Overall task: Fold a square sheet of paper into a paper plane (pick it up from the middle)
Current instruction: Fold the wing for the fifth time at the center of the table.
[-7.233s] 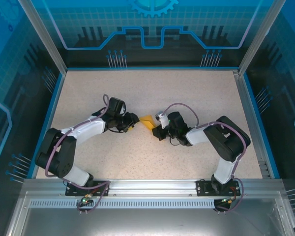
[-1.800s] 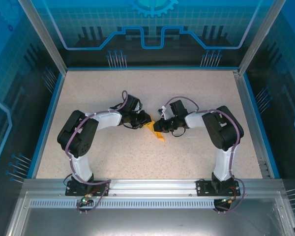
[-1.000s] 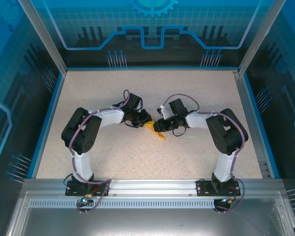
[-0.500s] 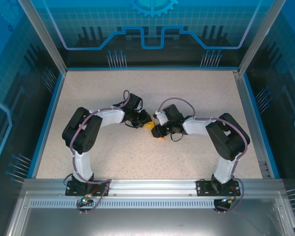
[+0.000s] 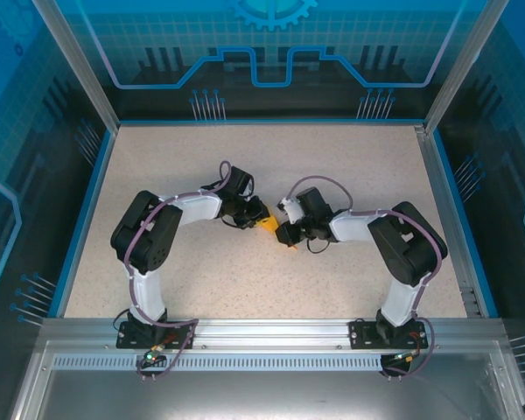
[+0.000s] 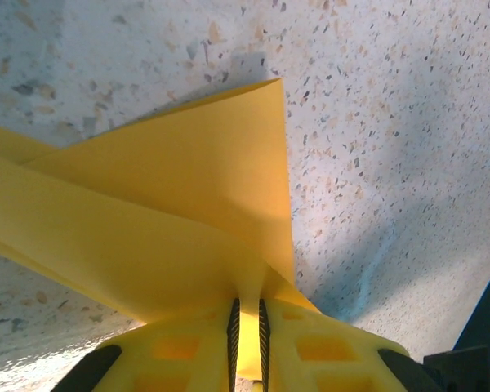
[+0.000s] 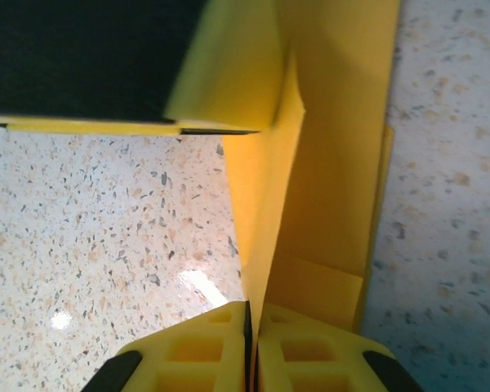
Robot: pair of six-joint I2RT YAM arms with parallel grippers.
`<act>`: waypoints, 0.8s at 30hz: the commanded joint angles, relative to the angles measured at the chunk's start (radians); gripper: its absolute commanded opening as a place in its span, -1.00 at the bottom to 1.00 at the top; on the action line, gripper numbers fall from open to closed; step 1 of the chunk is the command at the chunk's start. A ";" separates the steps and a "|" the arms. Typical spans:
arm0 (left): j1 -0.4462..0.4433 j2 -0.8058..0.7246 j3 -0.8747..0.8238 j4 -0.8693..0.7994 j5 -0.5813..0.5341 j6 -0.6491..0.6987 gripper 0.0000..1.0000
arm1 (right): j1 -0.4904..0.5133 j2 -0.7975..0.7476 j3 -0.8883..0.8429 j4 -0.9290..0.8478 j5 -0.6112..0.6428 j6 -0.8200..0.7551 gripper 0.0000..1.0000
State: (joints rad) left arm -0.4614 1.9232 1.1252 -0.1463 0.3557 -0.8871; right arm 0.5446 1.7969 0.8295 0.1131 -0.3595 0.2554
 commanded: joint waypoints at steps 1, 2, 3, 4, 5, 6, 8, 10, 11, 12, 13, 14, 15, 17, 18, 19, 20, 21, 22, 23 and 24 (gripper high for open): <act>-0.003 -0.064 0.003 -0.023 -0.009 0.026 -0.64 | -0.036 0.001 -0.018 0.052 -0.121 0.056 -0.80; -0.003 -0.073 -0.004 -0.017 -0.008 0.027 -0.64 | -0.045 0.006 -0.019 0.057 -0.142 0.064 -0.80; -0.003 -0.084 -0.013 -0.012 -0.006 0.033 -0.63 | -0.053 0.012 -0.018 0.060 -0.167 0.075 -0.81; -0.003 -0.091 -0.020 -0.003 -0.001 0.034 -0.63 | -0.060 0.016 -0.014 0.063 -0.182 0.081 -0.82; -0.003 -0.100 -0.031 0.009 0.005 0.034 -0.62 | -0.066 0.021 -0.012 0.066 -0.199 0.091 -0.82; -0.003 -0.107 -0.042 0.024 0.013 0.034 -0.62 | -0.074 0.026 -0.009 0.066 -0.214 0.098 -0.82; -0.003 -0.115 -0.064 0.059 0.035 0.036 -0.61 | -0.083 0.034 -0.001 0.063 -0.240 0.111 -0.82; -0.005 -0.118 -0.082 0.092 0.058 0.034 -0.61 | -0.089 0.048 0.015 0.046 -0.262 0.114 -0.82; -0.005 -0.119 -0.091 0.107 0.067 0.035 -0.61 | -0.090 0.056 0.023 0.037 -0.265 0.115 -0.82; -0.007 -0.117 -0.096 0.118 0.078 0.035 -0.61 | -0.092 0.067 0.028 0.029 -0.271 0.117 -0.82; -0.009 -0.116 -0.099 0.125 0.084 0.037 -0.61 | -0.094 0.074 0.035 0.023 -0.276 0.118 -0.82; -0.011 -0.113 -0.100 0.129 0.087 0.040 -0.61 | -0.094 0.084 0.038 0.020 -0.282 0.123 -0.82; -0.015 -0.114 -0.102 0.131 0.088 0.040 -0.62 | -0.096 0.092 0.043 0.018 -0.286 0.129 -0.82; -0.018 -0.114 -0.110 0.136 0.085 0.042 -0.62 | -0.099 0.107 0.044 0.011 -0.294 0.138 -0.81; -0.020 -0.113 -0.112 0.138 0.085 0.043 -0.62 | -0.100 0.114 0.044 0.008 -0.295 0.141 -0.82; -0.022 -0.116 -0.115 0.139 0.085 0.042 -0.63 | -0.104 0.120 0.045 0.002 -0.299 0.146 -0.81; -0.023 -0.116 -0.118 0.139 0.086 0.045 -0.62 | -0.105 0.127 0.076 -0.005 -0.302 0.151 -0.82; -0.024 -0.116 -0.122 0.142 0.085 0.045 -0.63 | -0.108 0.133 0.081 -0.009 -0.306 0.156 -0.82; -0.025 -0.115 -0.123 0.142 0.085 0.046 -0.63 | -0.111 0.141 0.086 -0.015 -0.312 0.161 -0.82; -0.027 -0.115 -0.127 0.142 0.085 0.046 -0.63 | -0.113 0.146 0.090 -0.020 -0.318 0.163 -0.82; -0.029 -0.113 -0.130 0.143 0.082 0.046 -0.63 | -0.117 0.151 0.094 -0.025 -0.318 0.169 -0.82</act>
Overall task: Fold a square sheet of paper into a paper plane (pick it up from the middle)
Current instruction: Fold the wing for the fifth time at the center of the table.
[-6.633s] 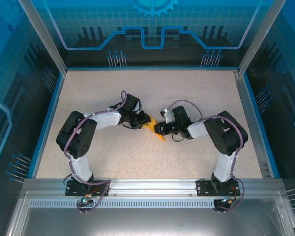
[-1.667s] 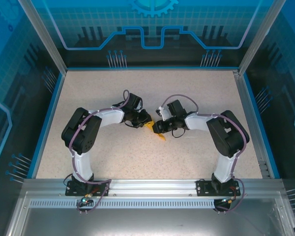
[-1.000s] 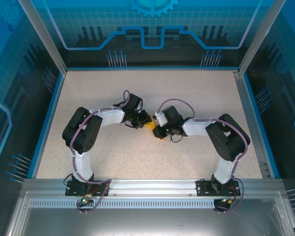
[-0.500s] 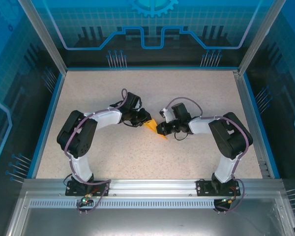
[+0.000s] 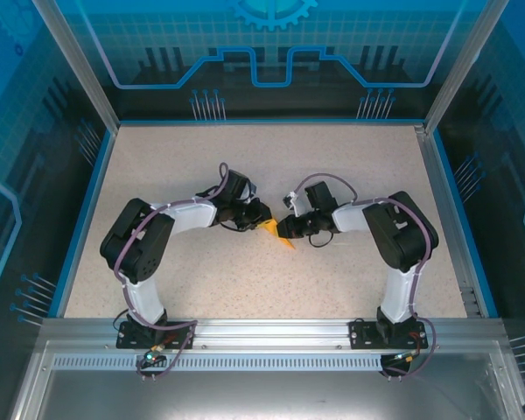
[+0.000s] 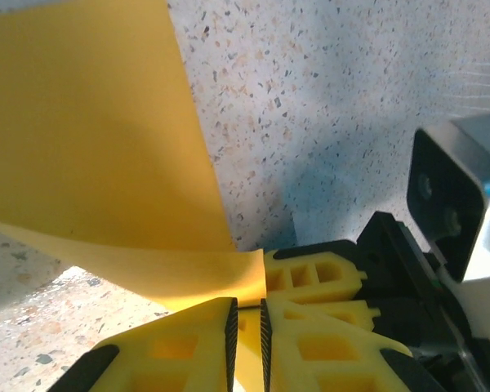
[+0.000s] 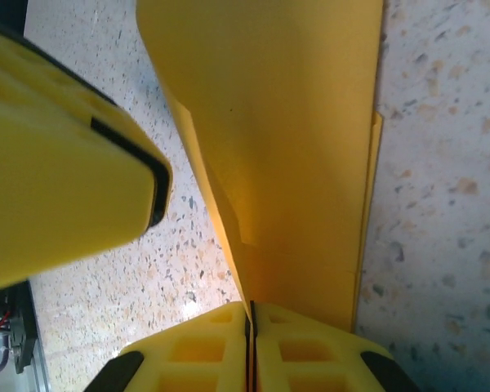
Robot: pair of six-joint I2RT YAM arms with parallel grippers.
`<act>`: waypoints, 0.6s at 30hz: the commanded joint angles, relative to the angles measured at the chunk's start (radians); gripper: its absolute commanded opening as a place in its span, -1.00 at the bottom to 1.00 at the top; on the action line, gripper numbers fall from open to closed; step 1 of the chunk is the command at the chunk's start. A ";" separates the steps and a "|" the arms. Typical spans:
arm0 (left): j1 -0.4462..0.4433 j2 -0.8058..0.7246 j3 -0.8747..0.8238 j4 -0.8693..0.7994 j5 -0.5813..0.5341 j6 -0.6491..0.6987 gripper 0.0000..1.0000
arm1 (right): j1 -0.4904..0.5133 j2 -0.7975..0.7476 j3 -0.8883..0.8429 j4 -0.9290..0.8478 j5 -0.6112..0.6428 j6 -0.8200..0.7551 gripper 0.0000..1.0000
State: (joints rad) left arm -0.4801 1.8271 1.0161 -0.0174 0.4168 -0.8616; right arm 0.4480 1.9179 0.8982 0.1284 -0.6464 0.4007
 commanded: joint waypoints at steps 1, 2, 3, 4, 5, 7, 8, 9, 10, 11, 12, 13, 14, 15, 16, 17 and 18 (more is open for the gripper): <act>-0.013 -0.014 -0.023 0.016 0.022 0.022 -0.63 | -0.022 0.034 0.028 -0.047 -0.033 0.026 -0.83; -0.015 -0.011 -0.024 0.017 0.020 0.023 -0.64 | -0.025 0.036 0.031 -0.050 -0.035 0.030 -0.83; -0.017 -0.009 -0.024 0.014 0.019 0.025 -0.64 | -0.026 0.040 0.033 -0.058 -0.036 0.032 -0.83; -0.017 -0.003 -0.022 0.012 0.019 0.027 -0.64 | -0.026 0.044 0.038 -0.069 -0.036 0.030 -0.83; -0.017 0.002 -0.022 0.012 0.017 0.027 -0.65 | -0.027 0.047 0.043 -0.080 -0.034 0.030 -0.83; -0.017 0.009 -0.021 0.012 0.009 0.027 -0.65 | -0.026 0.052 0.049 -0.095 -0.033 0.029 -0.83; -0.017 0.014 -0.017 0.010 0.007 0.027 -0.65 | -0.026 0.055 0.054 -0.107 -0.030 0.029 -0.83; -0.018 0.017 -0.015 0.009 0.005 0.030 -0.65 | -0.027 0.059 0.058 -0.116 -0.030 0.027 -0.83; -0.017 0.020 -0.011 0.004 0.000 0.030 -0.66 | -0.028 0.064 0.063 -0.124 -0.028 0.029 -0.83; -0.017 0.023 -0.010 -0.004 -0.008 0.032 -0.66 | -0.028 0.068 0.066 -0.130 -0.028 0.030 -0.83; -0.018 0.023 -0.010 -0.008 -0.015 0.031 -0.67 | -0.028 0.071 0.069 -0.137 -0.026 0.032 -0.83; -0.018 0.025 -0.011 -0.012 -0.025 0.032 -0.68 | -0.028 0.075 0.075 -0.149 -0.018 0.034 -0.83; -0.019 0.027 -0.012 -0.016 -0.033 0.032 -0.69 | -0.028 0.080 0.083 -0.167 -0.012 0.038 -0.84; -0.018 0.029 -0.011 -0.018 -0.037 0.032 -0.70 | -0.028 0.085 0.088 -0.177 -0.009 0.038 -0.86; -0.018 0.033 -0.009 -0.022 -0.042 0.032 -0.70 | -0.028 0.089 0.092 -0.186 -0.008 0.041 -0.87; -0.018 0.036 -0.010 -0.024 -0.044 0.030 -0.71 | -0.028 0.092 0.096 -0.196 -0.003 0.040 -0.87; -0.018 0.038 -0.011 -0.021 -0.047 0.029 -0.73 | -0.028 0.095 0.099 -0.204 -0.001 0.041 -0.88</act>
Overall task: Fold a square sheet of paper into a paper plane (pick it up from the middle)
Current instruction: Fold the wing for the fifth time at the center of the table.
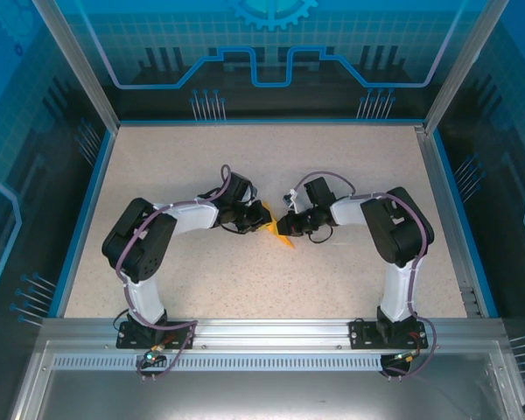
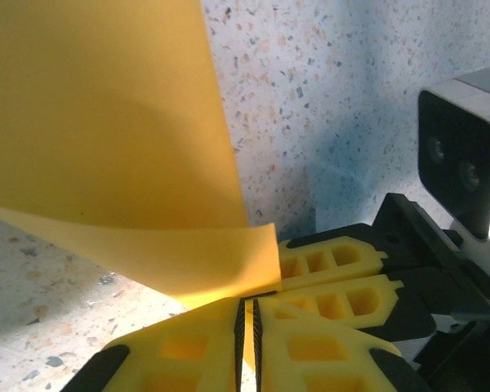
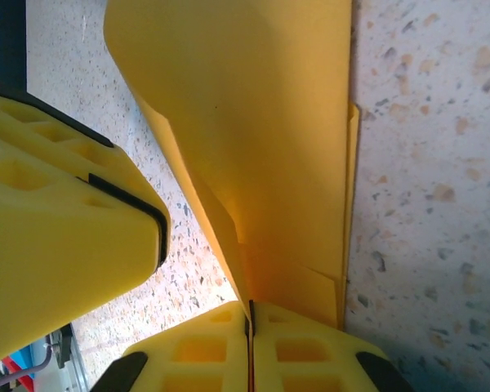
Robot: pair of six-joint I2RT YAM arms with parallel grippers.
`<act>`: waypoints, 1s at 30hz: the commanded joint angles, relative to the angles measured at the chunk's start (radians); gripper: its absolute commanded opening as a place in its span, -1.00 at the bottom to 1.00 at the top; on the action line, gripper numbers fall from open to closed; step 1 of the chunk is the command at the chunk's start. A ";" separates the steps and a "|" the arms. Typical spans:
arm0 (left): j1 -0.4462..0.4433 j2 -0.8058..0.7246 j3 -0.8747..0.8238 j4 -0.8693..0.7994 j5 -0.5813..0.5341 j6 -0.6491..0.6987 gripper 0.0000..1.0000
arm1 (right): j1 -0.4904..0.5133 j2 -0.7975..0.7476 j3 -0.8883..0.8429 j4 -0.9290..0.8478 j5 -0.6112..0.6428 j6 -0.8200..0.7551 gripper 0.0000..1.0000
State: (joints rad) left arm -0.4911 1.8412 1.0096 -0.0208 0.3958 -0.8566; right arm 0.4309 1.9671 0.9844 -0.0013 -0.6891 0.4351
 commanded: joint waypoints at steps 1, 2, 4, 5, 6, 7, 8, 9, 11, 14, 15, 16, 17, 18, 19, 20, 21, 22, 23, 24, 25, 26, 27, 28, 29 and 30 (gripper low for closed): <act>-0.008 0.026 -0.008 -0.014 -0.029 0.021 -0.73 | -0.011 0.047 0.014 -0.082 0.046 0.006 -0.88; -0.007 0.030 -0.008 -0.013 -0.031 0.021 -0.73 | -0.010 0.050 0.018 -0.088 0.048 0.004 -0.89; -0.007 0.033 -0.004 -0.015 -0.033 0.022 -0.74 | -0.010 0.052 0.023 -0.098 0.053 0.004 -0.89; -0.007 0.036 -0.004 -0.013 -0.034 0.023 -0.75 | -0.011 0.055 0.024 -0.103 0.055 0.004 -0.89; -0.008 0.037 -0.003 -0.015 -0.035 0.025 -0.75 | -0.011 0.056 0.027 -0.107 0.056 0.006 -0.89; -0.007 0.039 -0.002 -0.016 -0.038 0.027 -0.75 | -0.011 0.059 0.029 -0.110 0.057 0.008 -0.89; -0.007 0.041 0.000 -0.019 -0.038 0.030 -0.76 | -0.011 0.061 0.030 -0.112 0.058 0.010 -0.89; -0.007 0.043 0.002 -0.020 -0.041 0.033 -0.76 | -0.011 0.062 0.032 -0.112 0.056 0.010 -0.89; -0.007 0.049 0.006 -0.027 -0.046 0.038 -0.76 | -0.011 0.066 0.035 -0.116 0.056 0.012 -0.90; -0.007 0.058 0.012 -0.028 -0.048 0.044 -0.77 | -0.011 0.073 0.039 -0.122 0.058 0.012 -0.90; -0.007 0.061 0.014 -0.029 -0.049 0.047 -0.77 | -0.011 0.075 0.040 -0.120 0.058 0.013 -0.90; -0.007 0.064 0.017 -0.032 -0.051 0.047 -0.77 | -0.011 0.077 0.041 -0.122 0.059 0.014 -0.90; -0.009 0.066 0.022 -0.039 -0.055 0.051 -0.77 | -0.011 0.078 0.042 -0.123 0.058 0.014 -0.90; -0.007 0.069 0.025 -0.040 -0.055 0.053 -0.77 | -0.011 0.079 0.042 -0.124 0.057 0.013 -0.90; -0.008 0.072 0.030 -0.044 -0.058 0.053 -0.77 | -0.011 0.081 0.043 -0.126 0.059 0.014 -0.90; -0.008 0.075 0.033 -0.047 -0.059 0.056 -0.77 | -0.011 0.082 0.045 -0.128 0.059 0.014 -0.90; -0.008 0.076 0.036 -0.052 -0.062 0.059 -0.77 | -0.011 0.082 0.045 -0.128 0.059 0.014 -0.90; -0.007 0.079 0.039 -0.058 -0.066 0.059 -0.77 | -0.011 0.082 0.044 -0.129 0.059 0.013 -0.90; -0.005 0.081 0.042 -0.064 -0.068 0.061 -0.77 | -0.011 0.082 0.044 -0.129 0.059 0.012 -0.90; -0.007 0.084 0.046 -0.070 -0.070 0.063 -0.77 | -0.010 0.083 0.044 -0.131 0.060 0.012 -0.90; -0.006 0.085 0.050 -0.080 -0.074 0.065 -0.78 | -0.011 0.084 0.046 -0.133 0.058 0.013 -0.90; -0.007 0.088 0.055 -0.089 -0.078 0.065 -0.78 | -0.011 0.084 0.047 -0.134 0.059 0.012 -0.90; -0.008 0.092 0.058 -0.099 -0.082 0.066 -0.78 | -0.011 0.085 0.047 -0.134 0.059 0.012 -0.90; -0.008 0.094 0.060 -0.108 -0.086 0.066 -0.78 | -0.011 0.084 0.050 -0.136 0.059 0.013 -0.90; -0.007 0.097 0.061 -0.115 -0.088 0.068 -0.79 | -0.011 0.085 0.051 -0.137 0.059 0.013 -0.89; -0.007 0.101 0.064 -0.123 -0.090 0.067 -0.78 | -0.011 0.082 0.052 -0.136 0.057 0.014 -0.89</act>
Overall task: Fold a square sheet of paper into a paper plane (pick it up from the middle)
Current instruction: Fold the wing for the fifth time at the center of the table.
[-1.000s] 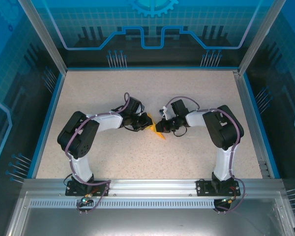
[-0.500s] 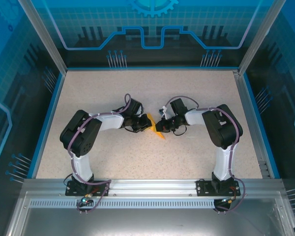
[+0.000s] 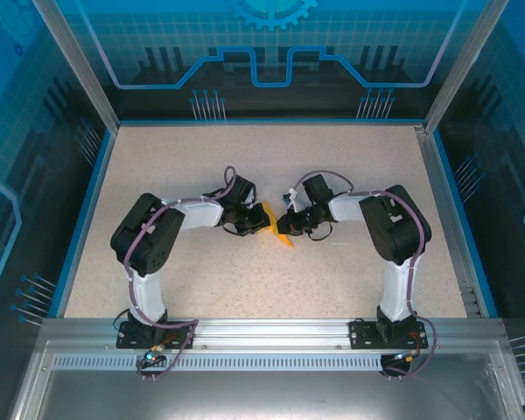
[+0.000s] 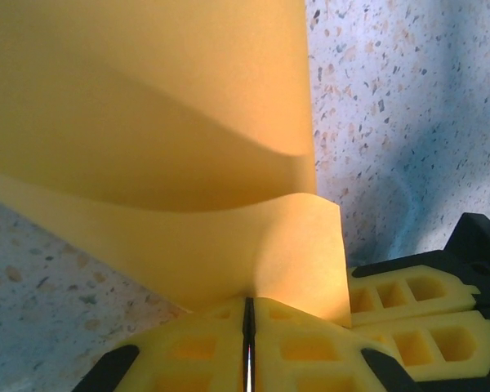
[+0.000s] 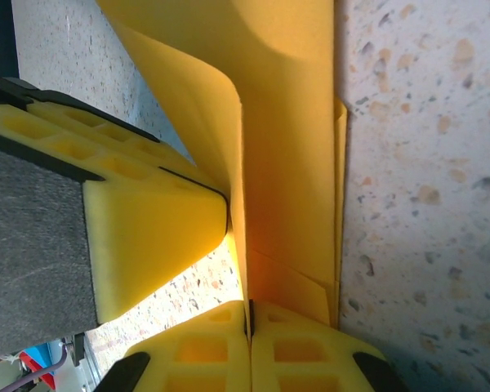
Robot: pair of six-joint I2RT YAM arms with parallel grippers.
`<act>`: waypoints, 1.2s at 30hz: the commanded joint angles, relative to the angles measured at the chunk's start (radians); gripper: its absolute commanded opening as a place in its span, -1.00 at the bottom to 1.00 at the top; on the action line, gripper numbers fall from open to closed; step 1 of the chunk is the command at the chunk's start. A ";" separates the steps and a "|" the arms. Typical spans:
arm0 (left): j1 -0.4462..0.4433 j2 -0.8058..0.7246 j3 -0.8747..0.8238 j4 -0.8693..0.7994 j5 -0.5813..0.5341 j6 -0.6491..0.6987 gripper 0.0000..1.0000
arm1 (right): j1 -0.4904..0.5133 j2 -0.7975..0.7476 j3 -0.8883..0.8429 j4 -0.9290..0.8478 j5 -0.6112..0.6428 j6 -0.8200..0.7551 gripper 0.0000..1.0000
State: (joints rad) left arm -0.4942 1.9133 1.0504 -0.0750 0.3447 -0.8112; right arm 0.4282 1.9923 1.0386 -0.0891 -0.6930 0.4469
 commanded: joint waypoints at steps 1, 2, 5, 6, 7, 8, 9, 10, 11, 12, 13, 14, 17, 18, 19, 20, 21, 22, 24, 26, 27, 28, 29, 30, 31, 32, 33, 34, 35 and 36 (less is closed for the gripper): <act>-0.004 0.034 0.026 -0.077 -0.041 0.023 -0.78 | -0.008 0.057 -0.002 -0.050 0.060 0.002 -0.88; -0.004 0.039 0.029 -0.086 -0.043 0.026 -0.79 | -0.008 0.056 0.000 -0.051 0.058 0.004 -0.88; -0.004 0.052 0.040 -0.102 -0.048 0.025 -0.79 | -0.008 0.056 0.009 -0.056 0.055 0.005 -0.85; -0.004 0.054 0.042 -0.107 -0.051 0.025 -0.79 | -0.008 0.056 0.011 -0.057 0.053 0.007 -0.85; -0.003 0.058 0.045 -0.114 -0.054 0.026 -0.79 | -0.008 0.054 0.011 -0.057 0.052 0.008 -0.84; -0.005 0.060 0.048 -0.122 -0.058 0.026 -0.80 | -0.008 0.053 0.012 -0.059 0.050 0.008 -0.83; -0.004 0.062 0.049 -0.127 -0.060 0.027 -0.80 | -0.008 0.051 0.014 -0.060 0.048 0.010 -0.83; -0.005 0.062 0.051 -0.136 -0.063 0.029 -0.80 | -0.008 0.047 0.016 -0.062 0.046 0.013 -0.82; -0.003 0.065 0.051 -0.140 -0.065 0.031 -0.80 | -0.008 0.043 0.018 -0.063 0.040 0.016 -0.81; -0.004 0.064 0.050 -0.144 -0.067 0.032 -0.80 | -0.008 0.038 0.021 -0.065 0.037 0.018 -0.79; -0.004 0.066 0.049 -0.149 -0.070 0.034 -0.80 | -0.008 0.033 0.025 -0.068 0.033 0.021 -0.78; -0.004 0.067 0.049 -0.153 -0.070 0.035 -0.80 | -0.009 0.026 0.030 -0.073 0.029 0.023 -0.76; -0.004 0.071 0.049 -0.160 -0.073 0.037 -0.81 | -0.009 0.004 0.038 -0.093 0.017 0.026 -0.72; -0.004 0.073 0.049 -0.161 -0.074 0.036 -0.82 | -0.008 -0.006 0.039 -0.100 0.011 0.026 -0.70; -0.004 0.076 0.051 -0.162 -0.074 0.036 -0.82 | -0.009 -0.013 0.040 -0.106 0.007 0.026 -0.69; -0.004 0.078 0.052 -0.164 -0.074 0.037 -0.82 | -0.009 -0.022 0.038 -0.111 0.003 0.027 -0.69; -0.004 0.081 0.055 -0.166 -0.075 0.037 -0.82 | -0.009 -0.029 0.039 -0.120 0.002 0.029 -0.69; -0.004 0.082 0.057 -0.167 -0.075 0.038 -0.82 | -0.009 -0.037 0.038 -0.128 0.002 0.029 -0.69; -0.004 0.084 0.059 -0.169 -0.073 0.038 -0.82 | -0.011 -0.051 0.039 -0.151 0.000 0.029 -0.68; -0.004 0.084 0.059 -0.170 -0.073 0.039 -0.83 | -0.012 -0.060 0.038 -0.172 0.000 0.026 -0.68; -0.004 0.084 0.060 -0.170 -0.073 0.042 -0.83 | -0.015 -0.065 0.035 -0.179 0.001 0.026 -0.68; -0.004 0.084 0.060 -0.170 -0.073 0.041 -0.83 | -0.015 -0.072 0.030 -0.181 0.000 0.026 -0.68; -0.003 0.084 0.060 -0.172 -0.073 0.041 -0.83 | -0.016 -0.076 0.026 -0.186 -0.002 0.026 -0.68; -0.004 0.084 0.058 -0.171 -0.073 0.040 -0.83 | -0.018 -0.081 0.022 -0.188 -0.006 0.027 -0.68; -0.005 0.084 0.058 -0.171 -0.073 0.040 -0.83 | -0.019 -0.083 0.019 -0.190 -0.010 0.027 -0.68; -0.004 0.084 0.059 -0.170 -0.072 0.040 -0.83 | -0.020 -0.085 0.017 -0.198 -0.009 0.025 -0.68; -0.004 0.084 0.059 -0.170 -0.073 0.041 -0.83 | -0.021 -0.084 0.016 -0.209 -0.003 0.021 -0.68; -0.004 0.084 0.059 -0.169 -0.073 0.041 -0.83 | -0.020 -0.083 0.014 -0.213 0.000 0.017 -0.68; -0.004 0.084 0.059 -0.170 -0.073 0.040 -0.83 | -0.020 -0.081 0.009 -0.215 0.002 0.017 -0.69; -0.004 0.083 0.057 -0.169 -0.073 0.039 -0.83 | -0.022 -0.078 0.004 -0.215 0.001 0.017 -0.70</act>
State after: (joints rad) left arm -0.4957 1.9499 1.1152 -0.1623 0.3370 -0.8017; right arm 0.4240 1.9316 1.0634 -0.2485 -0.6884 0.4709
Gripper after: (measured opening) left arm 0.088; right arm 0.155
